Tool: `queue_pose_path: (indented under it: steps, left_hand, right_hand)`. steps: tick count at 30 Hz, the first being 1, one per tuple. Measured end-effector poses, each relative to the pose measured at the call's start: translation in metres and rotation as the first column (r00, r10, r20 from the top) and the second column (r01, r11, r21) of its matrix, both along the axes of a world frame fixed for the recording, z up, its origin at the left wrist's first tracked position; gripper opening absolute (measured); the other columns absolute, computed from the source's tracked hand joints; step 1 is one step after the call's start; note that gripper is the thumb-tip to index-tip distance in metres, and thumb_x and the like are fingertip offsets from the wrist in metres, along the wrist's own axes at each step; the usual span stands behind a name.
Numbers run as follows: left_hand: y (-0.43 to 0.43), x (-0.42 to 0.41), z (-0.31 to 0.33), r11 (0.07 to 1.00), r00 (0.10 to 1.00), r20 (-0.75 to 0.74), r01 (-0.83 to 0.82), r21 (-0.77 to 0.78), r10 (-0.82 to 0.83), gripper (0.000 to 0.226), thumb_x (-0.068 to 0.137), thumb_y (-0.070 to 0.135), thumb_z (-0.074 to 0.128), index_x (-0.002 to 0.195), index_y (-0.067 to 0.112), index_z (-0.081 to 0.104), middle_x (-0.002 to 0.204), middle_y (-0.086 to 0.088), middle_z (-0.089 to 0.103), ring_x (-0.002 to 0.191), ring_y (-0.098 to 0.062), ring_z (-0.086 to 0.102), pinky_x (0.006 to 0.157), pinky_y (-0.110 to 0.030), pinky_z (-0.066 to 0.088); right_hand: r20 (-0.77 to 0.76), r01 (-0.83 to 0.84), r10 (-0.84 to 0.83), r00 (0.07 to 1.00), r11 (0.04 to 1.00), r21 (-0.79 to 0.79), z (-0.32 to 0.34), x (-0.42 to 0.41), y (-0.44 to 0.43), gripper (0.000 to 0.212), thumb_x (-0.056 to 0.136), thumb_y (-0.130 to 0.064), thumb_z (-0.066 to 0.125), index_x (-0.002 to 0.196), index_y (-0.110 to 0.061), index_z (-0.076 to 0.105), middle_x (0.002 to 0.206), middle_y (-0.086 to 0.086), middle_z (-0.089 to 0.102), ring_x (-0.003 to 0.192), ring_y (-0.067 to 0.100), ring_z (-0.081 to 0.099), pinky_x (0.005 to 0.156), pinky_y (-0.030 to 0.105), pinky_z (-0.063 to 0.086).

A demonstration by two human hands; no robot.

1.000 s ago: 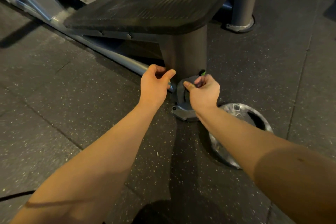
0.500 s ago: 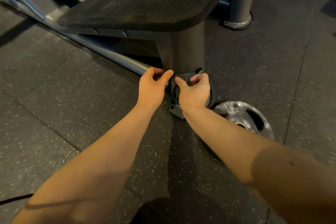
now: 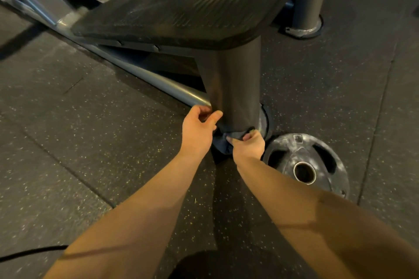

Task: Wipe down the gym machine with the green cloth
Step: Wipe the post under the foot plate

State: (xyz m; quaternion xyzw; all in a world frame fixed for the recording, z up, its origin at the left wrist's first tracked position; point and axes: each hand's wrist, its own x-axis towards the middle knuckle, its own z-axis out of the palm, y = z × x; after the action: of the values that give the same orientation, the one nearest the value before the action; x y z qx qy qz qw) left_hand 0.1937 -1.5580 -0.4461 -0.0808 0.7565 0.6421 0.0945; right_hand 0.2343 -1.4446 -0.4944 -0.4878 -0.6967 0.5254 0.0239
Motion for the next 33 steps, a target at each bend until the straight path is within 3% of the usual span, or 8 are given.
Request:
queue_pose_path:
  steps: [4, 7, 14, 17, 20, 25, 30, 33]
  left_hand:
    - [0.0, -0.001, 0.004, 0.999, 0.999, 0.015, 0.029, -0.017, -0.029, 0.018, 0.095, 0.028, 0.071, 0.11, 0.024, 0.063, 0.106, 0.009, 0.068, 0.1, -0.007, 0.068, 0.088, -0.032, 0.061]
    - [-0.002, -0.003, 0.009, 0.998, 0.999, 0.011, 0.051, -0.034, -0.051, 0.017, 0.096, 0.028, 0.07, 0.109, 0.027, 0.061, 0.106, 0.01, 0.067, 0.098, -0.007, 0.068, 0.09, -0.034, 0.061]
    - [0.001, 0.001, 0.019, 0.996, 0.998, -0.001, 0.065, -0.054, -0.065, 0.023, 0.096, 0.033, 0.07, 0.114, 0.025, 0.058, 0.107, 0.01, 0.065, 0.099, -0.008, 0.066, 0.087, -0.038, 0.062]
    - [0.003, 0.004, 0.019, 0.997, 0.999, 0.004, 0.047, -0.056, -0.047, 0.028, 0.096, 0.034, 0.069, 0.118, 0.024, 0.055, 0.107, 0.01, 0.063, 0.101, -0.009, 0.065, 0.09, -0.041, 0.061]
    - [0.007, 0.007, 0.018, 0.994, 0.999, 0.026, 0.049, -0.097, -0.047, 0.032, 0.094, 0.037, 0.07, 0.119, 0.024, 0.055, 0.106, 0.007, 0.063, 0.1, -0.012, 0.064, 0.093, -0.045, 0.059]
    - [-0.001, 0.014, 0.027, 0.978, 0.995, 0.078, 0.083, -0.191, -0.069, 0.031, 0.097, 0.042, 0.066, 0.118, 0.019, 0.061, 0.099, 0.009, 0.063, 0.098, -0.012, 0.063, 0.085, -0.032, 0.053]
    - [-0.025, 0.027, 0.047, 0.946, 0.966, 0.098, 0.254, -0.201, -0.239, 0.029, 0.098, 0.05, 0.061, 0.107, 0.023, 0.069, 0.099, 0.005, 0.07, 0.094, -0.009, 0.065, 0.074, -0.027, 0.05]
    - [-0.039, 0.037, 0.058, 0.913, 0.95, 0.067, 0.31, -0.266, -0.304, 0.019, 0.099, 0.039, 0.064, 0.103, 0.021, 0.071, 0.093, 0.003, 0.071, 0.086, -0.01, 0.065, 0.066, -0.025, 0.045]
  right_hand:
    - [-0.021, -0.04, 0.041, 0.999, 0.997, 0.069, 0.005, 0.005, 0.027, 0.042, 0.07, -0.008, 0.089, 0.084, -0.023, 0.052, 0.098, 0.003, 0.062, 0.09, 0.02, 0.06, 0.075, 0.03, 0.049]
    - [-0.063, -0.076, 0.083, 0.995, 0.991, 0.112, 0.02, -0.001, 0.059, 0.034, 0.085, -0.004, 0.077, 0.113, -0.019, 0.066, 0.116, 0.001, 0.067, 0.112, 0.02, 0.063, 0.101, 0.032, 0.049]
    - [-0.126, -0.072, 0.075, 0.989, 0.997, 0.03, 0.06, -0.018, 0.042, 0.049, 0.095, 0.002, 0.054, 0.142, -0.013, 0.057, 0.139, 0.006, 0.061, 0.134, 0.023, 0.053, 0.113, 0.033, 0.041]
    - [-0.1, -0.01, 0.008, 0.995, 1.0, -0.024, 0.058, -0.009, 0.022, 0.045, 0.091, 0.001, 0.06, 0.133, -0.014, 0.055, 0.137, 0.008, 0.056, 0.13, 0.026, 0.053, 0.11, 0.034, 0.041]
    - [-0.119, -0.016, -0.008, 0.993, 0.98, -0.2, 0.062, 0.003, 0.013, 0.035, 0.092, -0.002, 0.065, 0.118, -0.022, 0.052, 0.12, 0.002, 0.056, 0.118, 0.022, 0.055, 0.105, 0.034, 0.047]
    - [-0.252, -0.234, 0.169, 0.953, 0.939, -0.254, 0.083, 0.013, -0.004, 0.032, 0.091, 0.005, 0.066, 0.113, -0.018, 0.062, 0.1, -0.002, 0.064, 0.094, 0.011, 0.063, 0.07, 0.017, 0.051]
    - [-0.318, -0.3, 0.21, 0.924, 0.916, -0.267, 0.102, 0.023, -0.01, 0.027, 0.095, 0.004, 0.06, 0.108, -0.019, 0.063, 0.096, -0.004, 0.065, 0.086, 0.006, 0.061, 0.066, 0.016, 0.05]
    - [-0.344, -0.371, 0.266, 0.901, 0.882, -0.29, 0.107, 0.029, -0.019, 0.032, 0.095, 0.006, 0.059, 0.113, -0.018, 0.066, 0.106, 0.003, 0.068, 0.1, 0.018, 0.065, 0.079, 0.026, 0.056]
